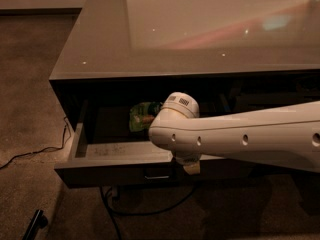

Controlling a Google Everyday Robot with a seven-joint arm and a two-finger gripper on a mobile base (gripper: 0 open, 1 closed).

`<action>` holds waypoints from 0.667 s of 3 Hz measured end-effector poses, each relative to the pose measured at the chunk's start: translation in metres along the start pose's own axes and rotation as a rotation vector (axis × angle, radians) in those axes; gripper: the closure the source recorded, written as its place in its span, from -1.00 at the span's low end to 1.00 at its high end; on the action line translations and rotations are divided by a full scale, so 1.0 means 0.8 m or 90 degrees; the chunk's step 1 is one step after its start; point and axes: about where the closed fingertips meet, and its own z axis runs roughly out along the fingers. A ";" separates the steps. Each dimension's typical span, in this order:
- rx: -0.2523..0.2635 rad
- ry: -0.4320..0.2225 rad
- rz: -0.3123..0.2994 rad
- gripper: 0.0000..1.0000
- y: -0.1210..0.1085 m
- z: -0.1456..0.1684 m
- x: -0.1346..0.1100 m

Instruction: Open top drawer

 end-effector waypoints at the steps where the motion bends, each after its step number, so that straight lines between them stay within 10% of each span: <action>1: 0.000 0.000 0.000 -0.30 0.000 0.000 0.000; 2: 0.000 0.000 0.000 -0.77 0.000 0.000 0.000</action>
Offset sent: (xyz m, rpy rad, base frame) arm 0.0000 0.0000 0.0000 0.0000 0.0000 0.0000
